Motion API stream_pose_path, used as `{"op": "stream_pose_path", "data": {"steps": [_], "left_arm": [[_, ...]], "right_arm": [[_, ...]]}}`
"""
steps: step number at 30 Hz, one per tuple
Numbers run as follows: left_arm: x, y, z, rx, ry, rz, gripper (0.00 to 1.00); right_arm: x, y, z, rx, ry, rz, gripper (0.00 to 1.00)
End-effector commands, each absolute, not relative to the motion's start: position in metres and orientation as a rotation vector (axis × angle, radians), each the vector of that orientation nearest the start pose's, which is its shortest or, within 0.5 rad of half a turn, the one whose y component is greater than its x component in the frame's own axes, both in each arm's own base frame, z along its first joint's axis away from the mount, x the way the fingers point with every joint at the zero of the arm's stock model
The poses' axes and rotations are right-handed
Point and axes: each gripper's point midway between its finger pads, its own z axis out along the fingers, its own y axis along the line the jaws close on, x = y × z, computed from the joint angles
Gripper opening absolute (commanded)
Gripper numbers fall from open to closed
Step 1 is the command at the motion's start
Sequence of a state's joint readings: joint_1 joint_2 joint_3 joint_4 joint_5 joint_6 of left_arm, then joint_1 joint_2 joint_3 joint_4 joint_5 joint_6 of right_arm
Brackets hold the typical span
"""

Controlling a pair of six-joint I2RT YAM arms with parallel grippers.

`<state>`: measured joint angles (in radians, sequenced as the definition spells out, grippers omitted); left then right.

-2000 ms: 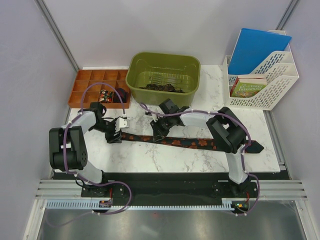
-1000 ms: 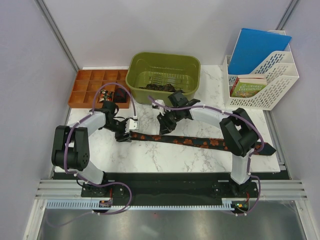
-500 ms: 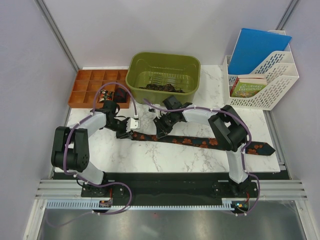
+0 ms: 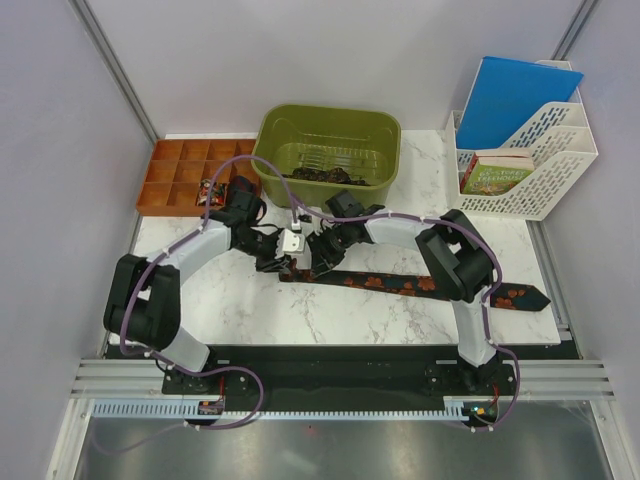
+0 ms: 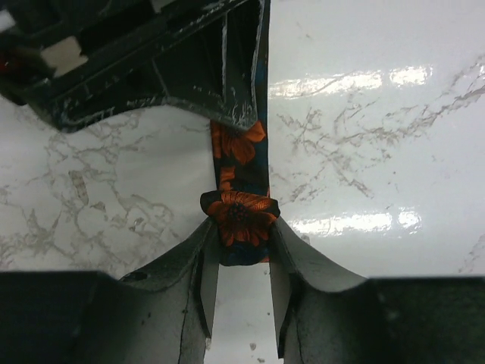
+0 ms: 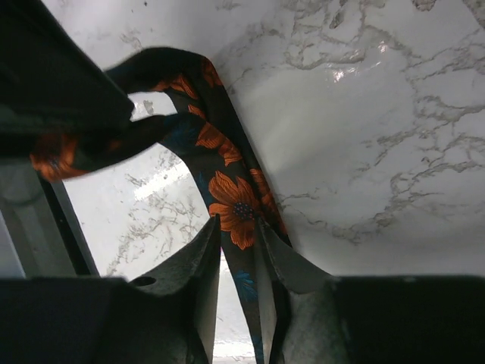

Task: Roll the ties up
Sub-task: Roll the tie at the center of the board.

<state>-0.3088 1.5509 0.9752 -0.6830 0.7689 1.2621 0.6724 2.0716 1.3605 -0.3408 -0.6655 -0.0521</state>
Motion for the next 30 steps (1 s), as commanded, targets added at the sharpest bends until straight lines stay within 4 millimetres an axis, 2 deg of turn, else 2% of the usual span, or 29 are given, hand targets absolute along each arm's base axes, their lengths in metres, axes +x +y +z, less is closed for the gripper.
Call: {"op": "stream_pose_path", "data": {"steps": [1,2,4,5,7,8,11,13,15,16,17,20,25,30], "left_arm": [[0.268,-0.208,0.078,1.762,1.63,-0.788,0.38],[0.266,-0.212,0.076,1.769,1.631,-0.794,0.38],[0.268,-0.214,0.069,1.758,1.664,-0.789,0.38],[0.267,-0.217,0.066,1.765,1.668,-0.787,0.38],[0.27,-0.218,0.06,1.759,1.699,-0.771,0.38],[0.271,-0.219,0.059,1.76,1.701,-0.769,0.38],[0.272,-0.221,0.051,1.766,1.72,-0.756,0.38],[0.274,-0.222,0.047,1.768,1.73,-0.741,0.38],[0.274,-0.222,0.039,1.774,1.766,-0.725,0.38],[0.274,-0.222,0.037,1.776,1.775,-0.72,0.38],[0.274,-0.223,0.034,1.77,1.79,-0.72,0.38],[0.273,-0.224,0.031,1.767,1.811,-0.722,0.38],[0.275,-0.223,0.027,1.754,1.832,-0.71,0.38],[0.274,-0.223,0.025,1.753,1.841,-0.708,0.38]], "right_arm": [[0.288,0.369,0.037,-1.073,2.357,1.182,0.33],[0.294,0.369,0.043,-1.041,2.335,1.199,0.34],[0.293,0.367,0.05,-0.965,2.353,1.266,0.38],[0.301,0.365,0.061,-0.93,2.316,1.283,0.4],[0.299,0.361,0.069,-0.861,2.327,1.336,0.46],[0.304,0.359,0.081,-0.841,2.29,1.344,0.48],[0.301,0.354,0.091,-0.77,2.307,1.382,0.52],[0.296,0.351,0.091,-0.684,2.36,1.415,0.56],[0.298,0.353,0.095,-0.626,2.34,1.444,0.57],[0.294,0.351,0.088,-0.572,2.37,1.465,0.58],[0.297,0.356,0.093,-0.496,2.367,1.503,0.59],[0.299,0.36,0.088,-0.35,2.387,1.555,0.59],[0.299,0.359,0.066,-0.267,2.444,1.54,0.57],[0.302,0.365,0.058,-0.247,2.449,1.536,0.53]]}}
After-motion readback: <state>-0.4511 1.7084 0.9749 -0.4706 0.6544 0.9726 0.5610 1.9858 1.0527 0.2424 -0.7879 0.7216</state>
